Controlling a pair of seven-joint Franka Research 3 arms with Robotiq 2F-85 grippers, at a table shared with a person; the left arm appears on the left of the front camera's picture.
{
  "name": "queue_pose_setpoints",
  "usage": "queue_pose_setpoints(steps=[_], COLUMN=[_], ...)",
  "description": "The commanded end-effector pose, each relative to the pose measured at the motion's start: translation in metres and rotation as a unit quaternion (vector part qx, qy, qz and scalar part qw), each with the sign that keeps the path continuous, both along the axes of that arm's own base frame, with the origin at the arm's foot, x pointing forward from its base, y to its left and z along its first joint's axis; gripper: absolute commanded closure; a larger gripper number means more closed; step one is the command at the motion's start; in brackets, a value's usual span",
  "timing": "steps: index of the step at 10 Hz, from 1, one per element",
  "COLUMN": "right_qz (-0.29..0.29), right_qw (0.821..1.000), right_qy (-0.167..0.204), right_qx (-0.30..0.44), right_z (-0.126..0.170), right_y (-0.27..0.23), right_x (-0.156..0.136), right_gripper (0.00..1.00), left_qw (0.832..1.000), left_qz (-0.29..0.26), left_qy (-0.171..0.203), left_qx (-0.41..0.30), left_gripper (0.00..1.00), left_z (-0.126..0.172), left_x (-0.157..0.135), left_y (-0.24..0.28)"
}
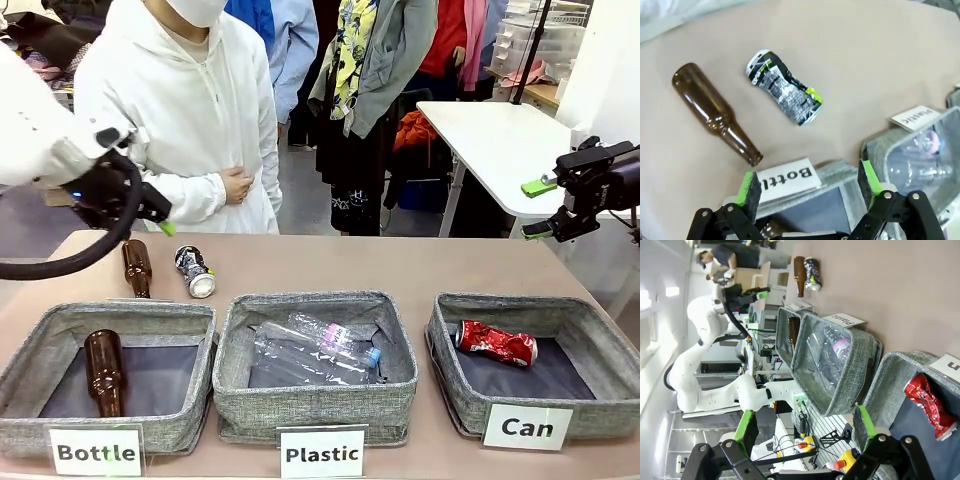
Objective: Sort the can waste into the basket.
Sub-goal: Pick up the can waste from the table and place it in the right Fabric basket.
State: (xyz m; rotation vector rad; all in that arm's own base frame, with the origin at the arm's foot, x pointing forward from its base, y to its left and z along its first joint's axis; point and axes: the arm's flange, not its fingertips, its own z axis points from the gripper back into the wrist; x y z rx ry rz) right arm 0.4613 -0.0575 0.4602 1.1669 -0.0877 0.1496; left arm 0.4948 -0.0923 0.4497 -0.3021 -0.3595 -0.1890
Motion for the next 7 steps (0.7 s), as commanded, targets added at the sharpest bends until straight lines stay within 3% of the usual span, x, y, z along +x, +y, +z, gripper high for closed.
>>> queue_pose_setpoints(steps=[1, 3, 4, 7], right_qz=[0.006, 0.006, 0.006, 0.006], right_qw=[1.000, 1.000, 1.000, 1.000], right_qy=[-0.008, -0.008, -0.008, -0.008], right_qx=[-0.001, -0.001, -0.001, -0.001], right_z=[0.003, 0.003, 0.003, 0.003], right_y=[-0.002, -0.002, -0.002, -0.002], right_x=[0.000, 0.000, 0.000, 0.000], right_gripper=[0.00, 0.00, 0.00, 0.00], left_qw=[0.999, 0.997, 0.999, 0.999], left_qz=[0.023, 0.033, 0.019, 0.026], left_qy=[0.014, 0.001, 0.010, 0.009], left_qx=[0.033, 0.063, 0.025, 0.039], left_gripper=[0.00, 0.00, 0.00, 0.00], left_z=[0.001, 0.009, -0.008, -0.005], left_x=[0.019, 0.009, 0.015, 0.016], left_y=[-0.021, -0.011, -0.024, -0.023])
